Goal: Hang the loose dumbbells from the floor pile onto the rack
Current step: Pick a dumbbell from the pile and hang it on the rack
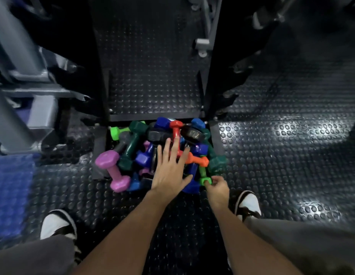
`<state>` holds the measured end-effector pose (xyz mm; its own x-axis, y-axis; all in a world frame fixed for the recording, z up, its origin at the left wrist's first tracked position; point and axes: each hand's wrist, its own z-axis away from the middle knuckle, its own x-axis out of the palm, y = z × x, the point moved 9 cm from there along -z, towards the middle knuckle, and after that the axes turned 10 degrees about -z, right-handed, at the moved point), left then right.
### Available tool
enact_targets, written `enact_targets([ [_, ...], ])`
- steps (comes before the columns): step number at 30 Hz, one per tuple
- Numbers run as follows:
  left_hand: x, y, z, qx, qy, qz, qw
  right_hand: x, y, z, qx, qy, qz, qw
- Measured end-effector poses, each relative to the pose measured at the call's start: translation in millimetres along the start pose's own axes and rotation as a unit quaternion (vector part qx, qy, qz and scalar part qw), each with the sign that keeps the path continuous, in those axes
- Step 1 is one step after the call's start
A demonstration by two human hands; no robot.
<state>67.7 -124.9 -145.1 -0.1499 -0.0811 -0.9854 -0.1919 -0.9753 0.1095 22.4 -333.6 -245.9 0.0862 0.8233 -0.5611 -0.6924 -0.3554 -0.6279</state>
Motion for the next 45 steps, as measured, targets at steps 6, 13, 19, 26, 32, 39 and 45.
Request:
enact_targets([
  [6,17.6,45.1,-49.9,0.152,-0.041,-0.173,0.972,20.5,21.4,-24.4,0.033,-0.024,0.004,0.999],
  [13,33.5,28.6,-91.4,0.123,-0.103,-0.221,0.962,33.0,47.7,-50.2,0.085,-0.045,-0.017,0.995],
  [19,40.5,28.2,-92.1,0.138,-0.123,-0.228,0.956,47.4,53.7,-66.1,0.076,-0.086,-0.006,0.993],
  [26,44.0,27.6,-93.7,0.133,-0.155,-0.229,0.952,56.3,75.2,-92.5,0.061,-0.104,0.026,0.992],
  [32,44.7,27.0,-94.8,0.128,-0.175,-0.221,0.951,47.5,53.9,-85.0,0.039,-0.118,0.073,0.990],
  [39,46.0,26.2,-96.2,0.127,-0.188,-0.219,0.949,31.1,27.5,-59.9,0.037,-0.134,0.082,0.987],
  [45,49.7,26.3,-99.1,0.124,-0.218,-0.237,0.939,12.4,20.2,-35.1,0.039,-0.107,0.074,0.991],
])
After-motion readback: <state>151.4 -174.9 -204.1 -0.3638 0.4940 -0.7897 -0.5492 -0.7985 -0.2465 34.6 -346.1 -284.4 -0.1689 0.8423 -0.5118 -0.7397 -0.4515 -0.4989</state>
